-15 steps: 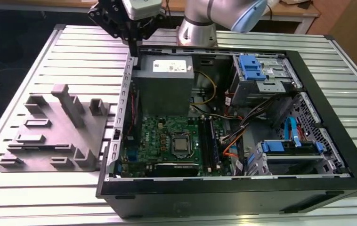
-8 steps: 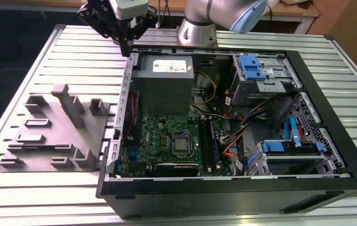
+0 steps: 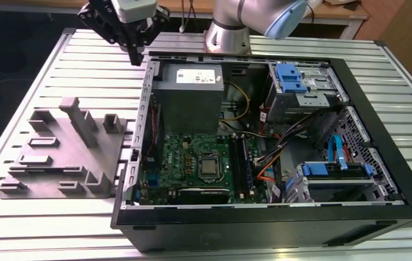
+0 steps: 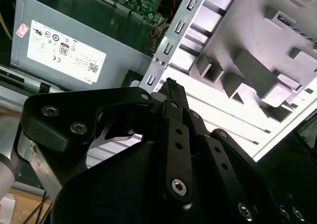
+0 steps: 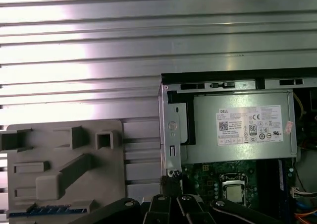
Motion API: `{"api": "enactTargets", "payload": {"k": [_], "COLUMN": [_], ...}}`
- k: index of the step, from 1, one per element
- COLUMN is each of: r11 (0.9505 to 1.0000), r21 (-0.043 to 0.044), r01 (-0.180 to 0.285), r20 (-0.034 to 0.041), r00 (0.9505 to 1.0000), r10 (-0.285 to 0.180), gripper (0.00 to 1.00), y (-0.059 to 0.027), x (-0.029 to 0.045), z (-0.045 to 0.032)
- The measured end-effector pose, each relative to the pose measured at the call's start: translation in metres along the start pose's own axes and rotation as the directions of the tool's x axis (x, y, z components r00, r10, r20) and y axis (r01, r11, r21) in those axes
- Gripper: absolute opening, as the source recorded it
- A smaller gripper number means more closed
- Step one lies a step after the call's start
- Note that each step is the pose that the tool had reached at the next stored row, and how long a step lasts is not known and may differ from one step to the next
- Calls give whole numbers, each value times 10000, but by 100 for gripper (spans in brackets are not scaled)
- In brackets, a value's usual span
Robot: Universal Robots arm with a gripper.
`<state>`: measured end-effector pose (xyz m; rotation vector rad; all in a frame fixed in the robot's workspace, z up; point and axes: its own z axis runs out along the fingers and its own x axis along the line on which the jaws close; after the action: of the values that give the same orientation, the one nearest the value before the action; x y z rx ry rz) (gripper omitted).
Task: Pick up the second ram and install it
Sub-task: 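Reach for the second ram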
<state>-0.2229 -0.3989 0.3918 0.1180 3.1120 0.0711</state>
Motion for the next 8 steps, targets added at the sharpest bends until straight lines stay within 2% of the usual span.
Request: {"api": "enactTargets", "payload": {"k": [8], "r11": [10000], "r21": [1], "r01": [0], "r20": [-1], "r00": [10000], "r10": [0], "gripper": [7], "y": [-12], "x": [152], "z": [-1]}}
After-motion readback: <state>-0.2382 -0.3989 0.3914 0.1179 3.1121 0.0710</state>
